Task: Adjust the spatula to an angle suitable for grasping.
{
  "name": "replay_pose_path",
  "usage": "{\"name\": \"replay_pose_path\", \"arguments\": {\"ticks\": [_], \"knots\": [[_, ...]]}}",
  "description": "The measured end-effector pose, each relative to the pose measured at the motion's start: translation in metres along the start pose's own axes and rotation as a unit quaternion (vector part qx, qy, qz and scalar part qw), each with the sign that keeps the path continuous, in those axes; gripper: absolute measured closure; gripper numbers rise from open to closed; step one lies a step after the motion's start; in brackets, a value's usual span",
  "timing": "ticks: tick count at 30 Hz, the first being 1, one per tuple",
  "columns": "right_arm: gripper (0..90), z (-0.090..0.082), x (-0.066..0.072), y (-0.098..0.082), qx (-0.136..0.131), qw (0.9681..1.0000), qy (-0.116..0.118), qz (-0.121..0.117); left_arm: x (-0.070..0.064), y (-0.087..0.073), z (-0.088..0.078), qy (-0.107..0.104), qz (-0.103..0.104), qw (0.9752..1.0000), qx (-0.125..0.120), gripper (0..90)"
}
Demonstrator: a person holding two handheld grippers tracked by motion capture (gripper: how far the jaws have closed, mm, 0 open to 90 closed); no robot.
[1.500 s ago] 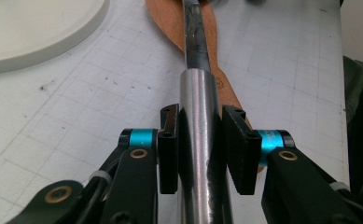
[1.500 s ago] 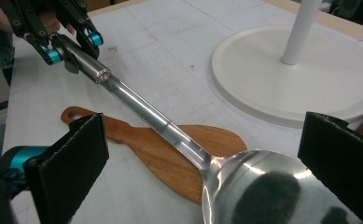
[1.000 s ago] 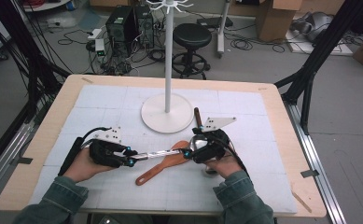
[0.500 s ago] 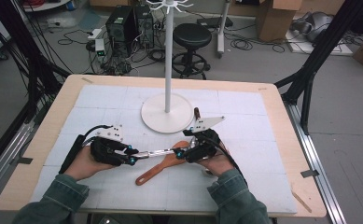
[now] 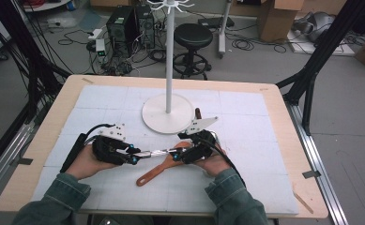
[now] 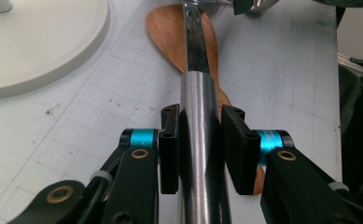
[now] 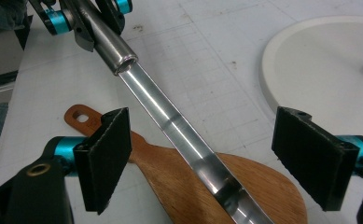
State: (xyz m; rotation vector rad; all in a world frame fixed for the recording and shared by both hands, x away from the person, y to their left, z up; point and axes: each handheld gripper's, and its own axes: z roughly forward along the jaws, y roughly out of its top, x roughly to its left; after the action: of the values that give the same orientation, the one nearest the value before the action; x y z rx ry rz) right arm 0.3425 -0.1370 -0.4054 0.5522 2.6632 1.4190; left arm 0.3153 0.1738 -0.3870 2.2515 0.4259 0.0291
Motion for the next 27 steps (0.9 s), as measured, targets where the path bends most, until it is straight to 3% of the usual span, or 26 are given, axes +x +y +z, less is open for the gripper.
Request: {"name": "replay_pose_path", "arguments": {"ticks": [27], "knots": [[25.9,0.017,0.004,0.002,0.02,0.9994,0.023,-0.016,0.0,0.004,-0.001,-0.001,-0.004,1.0,-0.001,69.4]]}}
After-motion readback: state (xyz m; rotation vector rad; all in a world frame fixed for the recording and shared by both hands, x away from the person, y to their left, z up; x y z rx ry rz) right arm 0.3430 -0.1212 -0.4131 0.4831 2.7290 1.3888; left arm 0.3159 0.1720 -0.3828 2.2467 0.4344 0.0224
